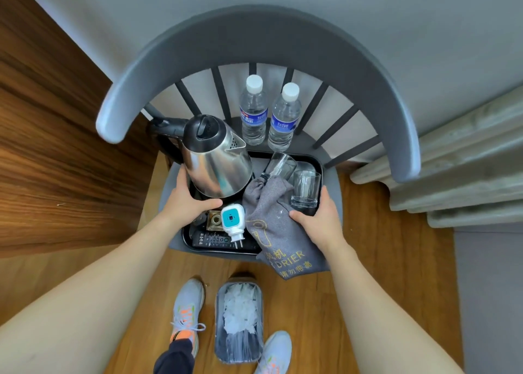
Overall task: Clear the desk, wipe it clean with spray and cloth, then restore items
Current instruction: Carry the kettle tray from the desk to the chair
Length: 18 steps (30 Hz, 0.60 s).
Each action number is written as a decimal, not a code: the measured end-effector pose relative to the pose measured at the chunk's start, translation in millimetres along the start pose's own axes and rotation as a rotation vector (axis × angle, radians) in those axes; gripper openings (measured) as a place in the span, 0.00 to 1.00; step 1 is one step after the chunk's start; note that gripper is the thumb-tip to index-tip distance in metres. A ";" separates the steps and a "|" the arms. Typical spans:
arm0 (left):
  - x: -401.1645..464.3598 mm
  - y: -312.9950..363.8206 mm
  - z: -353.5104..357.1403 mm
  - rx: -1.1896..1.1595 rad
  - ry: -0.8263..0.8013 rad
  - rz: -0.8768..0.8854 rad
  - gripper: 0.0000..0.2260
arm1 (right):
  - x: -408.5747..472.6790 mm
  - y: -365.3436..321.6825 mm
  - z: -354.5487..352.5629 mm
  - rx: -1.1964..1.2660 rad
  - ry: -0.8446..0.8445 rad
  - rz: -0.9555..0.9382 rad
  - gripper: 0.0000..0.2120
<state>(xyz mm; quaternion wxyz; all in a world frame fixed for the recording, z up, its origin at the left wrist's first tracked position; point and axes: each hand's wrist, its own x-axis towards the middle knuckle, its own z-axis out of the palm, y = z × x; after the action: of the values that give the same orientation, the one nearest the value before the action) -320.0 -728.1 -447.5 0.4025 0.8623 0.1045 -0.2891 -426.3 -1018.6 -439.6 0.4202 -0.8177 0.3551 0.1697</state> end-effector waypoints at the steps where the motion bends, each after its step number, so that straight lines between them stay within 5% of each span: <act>1: -5.0 5.9 -6.8 0.027 -0.008 -0.029 0.55 | -6.1 -10.0 -1.4 -0.034 -0.011 0.003 0.48; 5: -36.8 39.5 -38.2 0.183 -0.086 -0.089 0.55 | -42.1 -62.5 -16.4 -0.173 -0.088 0.008 0.43; 18: -159.9 178.1 -177.4 0.622 -0.252 0.156 0.49 | -199.1 -236.7 -84.4 -0.448 -0.101 -0.094 0.37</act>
<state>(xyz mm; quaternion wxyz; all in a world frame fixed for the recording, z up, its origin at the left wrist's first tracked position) -302.5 -702.3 -151.1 0.1508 0.9066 -0.1053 -0.3798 -394.3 -906.0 -141.0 0.2528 -0.8966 0.2485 0.2654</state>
